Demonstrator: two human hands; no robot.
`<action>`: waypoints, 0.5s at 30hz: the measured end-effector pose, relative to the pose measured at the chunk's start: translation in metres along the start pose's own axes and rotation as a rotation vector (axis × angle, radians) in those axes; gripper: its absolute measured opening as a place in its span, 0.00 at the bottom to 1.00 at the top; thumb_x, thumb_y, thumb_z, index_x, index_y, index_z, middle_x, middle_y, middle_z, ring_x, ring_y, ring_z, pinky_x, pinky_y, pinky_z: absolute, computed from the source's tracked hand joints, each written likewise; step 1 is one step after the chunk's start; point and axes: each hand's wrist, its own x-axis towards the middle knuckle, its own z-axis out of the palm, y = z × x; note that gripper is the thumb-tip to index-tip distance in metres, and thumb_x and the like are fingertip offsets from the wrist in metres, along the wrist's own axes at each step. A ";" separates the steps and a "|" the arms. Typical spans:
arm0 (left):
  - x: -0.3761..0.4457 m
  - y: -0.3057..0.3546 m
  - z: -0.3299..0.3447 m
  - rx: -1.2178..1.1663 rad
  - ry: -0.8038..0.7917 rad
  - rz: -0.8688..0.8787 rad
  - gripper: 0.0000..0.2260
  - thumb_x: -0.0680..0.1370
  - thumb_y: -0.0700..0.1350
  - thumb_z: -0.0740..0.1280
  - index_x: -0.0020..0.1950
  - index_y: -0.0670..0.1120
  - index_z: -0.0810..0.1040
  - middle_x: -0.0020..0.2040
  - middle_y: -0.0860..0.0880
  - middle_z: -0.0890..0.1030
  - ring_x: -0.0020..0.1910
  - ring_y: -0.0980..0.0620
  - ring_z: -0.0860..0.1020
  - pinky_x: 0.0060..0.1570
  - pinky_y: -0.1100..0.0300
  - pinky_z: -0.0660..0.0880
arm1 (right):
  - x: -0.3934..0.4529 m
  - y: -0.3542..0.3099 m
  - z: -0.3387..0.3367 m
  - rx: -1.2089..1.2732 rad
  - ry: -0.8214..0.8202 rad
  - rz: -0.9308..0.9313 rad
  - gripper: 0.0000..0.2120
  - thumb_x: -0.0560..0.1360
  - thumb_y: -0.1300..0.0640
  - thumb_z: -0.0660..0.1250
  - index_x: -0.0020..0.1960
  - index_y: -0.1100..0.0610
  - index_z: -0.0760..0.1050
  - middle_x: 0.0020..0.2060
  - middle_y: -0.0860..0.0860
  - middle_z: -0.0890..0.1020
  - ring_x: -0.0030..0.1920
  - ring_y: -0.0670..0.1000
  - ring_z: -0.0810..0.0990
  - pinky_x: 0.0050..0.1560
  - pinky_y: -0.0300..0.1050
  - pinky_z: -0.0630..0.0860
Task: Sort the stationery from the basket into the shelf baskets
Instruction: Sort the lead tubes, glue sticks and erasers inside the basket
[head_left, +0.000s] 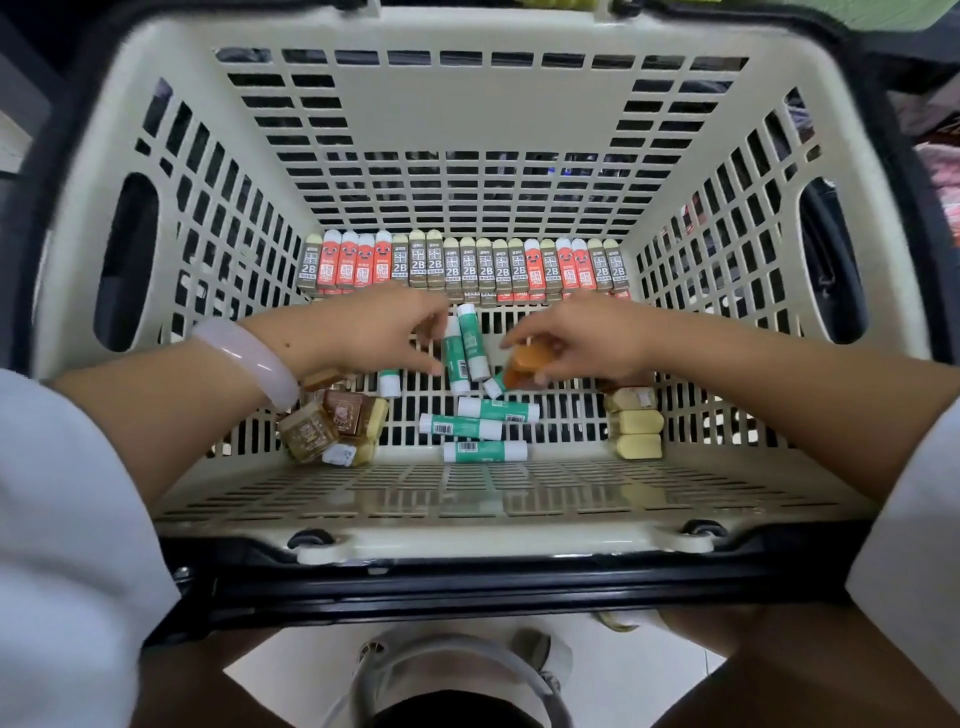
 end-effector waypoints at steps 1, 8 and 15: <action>-0.003 -0.010 -0.001 0.169 -0.096 -0.008 0.09 0.73 0.49 0.70 0.47 0.50 0.72 0.43 0.55 0.75 0.41 0.57 0.73 0.38 0.66 0.69 | -0.002 0.002 0.004 -0.093 -0.092 0.013 0.21 0.72 0.53 0.69 0.65 0.51 0.71 0.53 0.46 0.78 0.47 0.45 0.71 0.58 0.43 0.68; -0.009 -0.031 0.022 0.592 -0.451 -0.111 0.16 0.72 0.50 0.70 0.58 0.49 0.74 0.53 0.50 0.76 0.51 0.51 0.74 0.44 0.61 0.69 | -0.005 0.009 0.030 -0.349 -0.464 0.061 0.14 0.75 0.53 0.65 0.60 0.53 0.76 0.43 0.45 0.77 0.47 0.48 0.75 0.47 0.41 0.68; -0.007 -0.028 0.024 0.541 -0.485 -0.146 0.17 0.71 0.47 0.72 0.54 0.48 0.67 0.50 0.50 0.72 0.48 0.52 0.70 0.45 0.60 0.68 | -0.005 0.013 0.033 -0.410 -0.567 0.071 0.17 0.74 0.55 0.67 0.61 0.54 0.72 0.45 0.48 0.74 0.49 0.51 0.73 0.46 0.42 0.66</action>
